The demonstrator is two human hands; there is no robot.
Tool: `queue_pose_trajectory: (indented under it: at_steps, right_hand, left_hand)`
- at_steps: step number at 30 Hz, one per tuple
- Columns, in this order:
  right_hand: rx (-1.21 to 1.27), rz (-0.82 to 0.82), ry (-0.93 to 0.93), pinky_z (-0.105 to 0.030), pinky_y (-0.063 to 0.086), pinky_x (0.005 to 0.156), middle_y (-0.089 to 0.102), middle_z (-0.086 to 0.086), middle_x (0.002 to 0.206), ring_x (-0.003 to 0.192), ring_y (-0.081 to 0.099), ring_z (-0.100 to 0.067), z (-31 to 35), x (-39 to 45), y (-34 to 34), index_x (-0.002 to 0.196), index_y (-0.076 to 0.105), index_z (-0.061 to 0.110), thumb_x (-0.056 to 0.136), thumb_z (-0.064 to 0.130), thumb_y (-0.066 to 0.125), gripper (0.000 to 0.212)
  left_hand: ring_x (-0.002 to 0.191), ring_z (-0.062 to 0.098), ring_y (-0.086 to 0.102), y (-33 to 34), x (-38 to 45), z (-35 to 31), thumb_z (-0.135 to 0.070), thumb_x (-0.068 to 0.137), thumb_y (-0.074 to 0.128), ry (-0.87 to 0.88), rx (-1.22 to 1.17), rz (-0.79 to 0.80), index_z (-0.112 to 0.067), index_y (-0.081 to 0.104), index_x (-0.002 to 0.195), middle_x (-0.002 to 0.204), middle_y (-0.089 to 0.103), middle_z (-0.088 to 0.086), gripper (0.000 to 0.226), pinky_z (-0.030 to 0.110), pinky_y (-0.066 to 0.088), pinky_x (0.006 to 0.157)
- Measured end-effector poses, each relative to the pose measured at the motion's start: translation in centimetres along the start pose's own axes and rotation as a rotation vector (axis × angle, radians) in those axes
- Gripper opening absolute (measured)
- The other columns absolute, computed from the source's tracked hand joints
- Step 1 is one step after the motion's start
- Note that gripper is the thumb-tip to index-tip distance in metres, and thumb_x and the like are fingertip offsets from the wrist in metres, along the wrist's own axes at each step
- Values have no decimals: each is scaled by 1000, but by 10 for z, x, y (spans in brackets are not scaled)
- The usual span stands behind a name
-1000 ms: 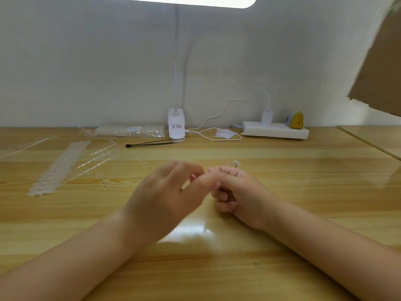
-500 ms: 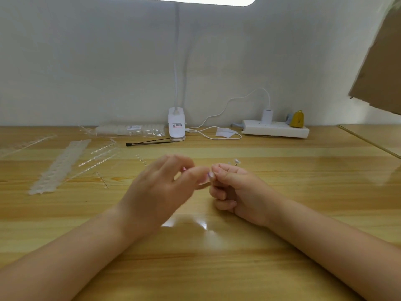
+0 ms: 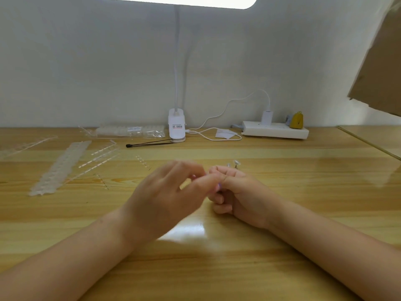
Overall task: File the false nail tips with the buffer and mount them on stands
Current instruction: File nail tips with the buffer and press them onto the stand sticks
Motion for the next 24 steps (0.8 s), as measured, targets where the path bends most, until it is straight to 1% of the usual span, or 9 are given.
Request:
queue_pose_trajectory:
  at_steps: [2, 6, 8, 11, 14, 16, 18, 21, 24]
  right_hand:
    - [-4, 12, -1, -16, 31, 45, 44, 5, 64, 54, 39, -6, 0, 0, 1, 78, 50, 10, 95, 23, 51, 22]
    - [35, -18, 14, -17, 31, 45, 38, 3, 69, 56, 38, -9, 0, 0, -4, 72, 55, 18, 91, 26, 52, 21]
    - [24, 7, 16, -17, 32, 46, 38, 3, 68, 56, 38, -8, -1, 0, -1, 78, 53, 15, 93, 24, 55, 17]
    - [-9, 59, 25, -17, 32, 47, 44, 6, 63, 55, 39, -6, -1, 0, 4, 87, 47, 10, 92, 22, 49, 13]
    - [24, 55, 37, -17, 32, 48, 44, 7, 66, 58, 38, -8, 0, -1, 3, 77, 54, 14, 91, 26, 49, 18]
    - [24, 46, 34, -17, 31, 48, 42, 7, 66, 59, 38, -9, 0, -2, 4, 72, 55, 19, 90, 27, 51, 20]
    - [12, 52, 26, -17, 31, 48, 43, 7, 64, 57, 38, -8, 0, -2, 6, 72, 53, 18, 93, 26, 51, 22]
    - [-11, 56, 25, -17, 29, 48, 43, 4, 64, 56, 38, -7, 1, -2, 6, 77, 49, 14, 95, 23, 49, 20]
    - [15, 24, 43, -18, 30, 48, 38, 4, 66, 59, 37, -10, 0, -1, 1, 75, 51, 15, 92, 25, 52, 19]
  left_hand:
    - [76, 19, 59, 5, 0, -2, -5, 82, 72, 4, -21, 46, -19, 53, 113, 100, 56, 4, 39, 30, 52, 75]
    - [73, 28, 62, 1, -4, 30, -6, 85, 70, -189, -15, 74, -19, 49, 110, 89, 65, 13, 34, 42, 53, 67]
    - [76, 26, 63, -5, 1, 21, -12, 91, 63, -153, -55, 18, -17, 50, 111, 93, 64, 11, 25, 38, 54, 71]
    - [82, 20, 60, 1, 4, -6, -8, 89, 66, -23, -93, 29, -16, 52, 114, 105, 52, 4, 30, 30, 52, 78]
    - [79, 24, 60, 2, -2, 17, -6, 85, 69, -127, -18, 79, -18, 51, 111, 99, 60, 9, 34, 38, 54, 70]
    - [78, 27, 62, -5, -2, 28, -12, 91, 63, -186, -29, 45, -17, 50, 111, 95, 63, 12, 25, 41, 53, 69]
    - [79, 22, 61, -7, 2, 11, -13, 94, 61, -82, -59, 0, -17, 51, 113, 102, 56, 6, 22, 35, 52, 75]
    - [80, 19, 59, 5, 1, -8, -5, 89, 65, 34, -34, 56, -16, 53, 116, 104, 51, 4, 32, 31, 51, 77]
    - [78, 27, 57, 9, -7, 31, -10, 89, 63, -199, 2, 146, -16, 58, 114, 96, 61, 13, 26, 42, 53, 69]
Point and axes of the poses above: each hand's wrist, its own x-axis towards the middle knuckle, its own y-axis out of the palm, z = x × y, the point moved 10 cm from there along x, towards the middle knuckle
